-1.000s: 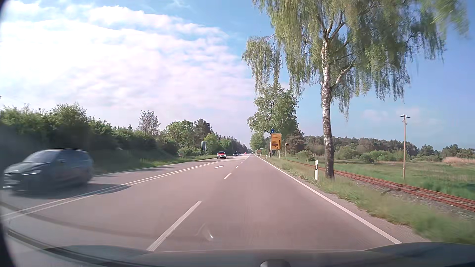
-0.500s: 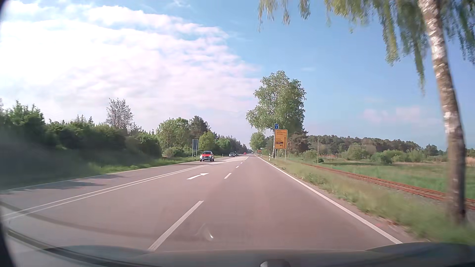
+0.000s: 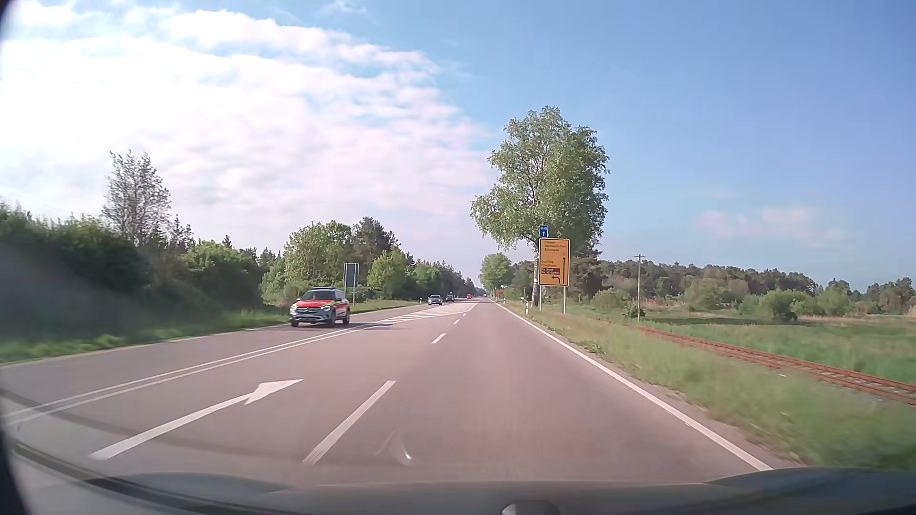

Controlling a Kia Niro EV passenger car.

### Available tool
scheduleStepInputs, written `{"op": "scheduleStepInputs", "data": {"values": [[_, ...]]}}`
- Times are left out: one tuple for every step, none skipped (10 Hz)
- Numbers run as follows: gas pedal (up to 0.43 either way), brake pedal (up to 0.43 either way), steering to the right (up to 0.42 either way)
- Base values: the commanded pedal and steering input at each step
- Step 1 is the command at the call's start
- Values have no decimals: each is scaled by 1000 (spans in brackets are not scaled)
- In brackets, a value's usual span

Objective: Follow the waypoints while adhering to traffic rules and regulations

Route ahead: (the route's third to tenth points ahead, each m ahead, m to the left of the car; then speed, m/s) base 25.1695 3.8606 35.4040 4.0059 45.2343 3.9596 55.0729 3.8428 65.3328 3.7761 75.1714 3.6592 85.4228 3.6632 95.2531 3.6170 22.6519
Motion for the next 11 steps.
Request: {"op": "scheduleStepInputs", "data": {"values": [[0, 0, 3], [0, 0, 3], [0, 0, 3], [0, 0, 2], [0, 0, 2], [20, 0, 2], [47, 0, 2], [79, 0, 2], [79, 0, 1], [79, 0, 2], [79, 0, 1]]}}
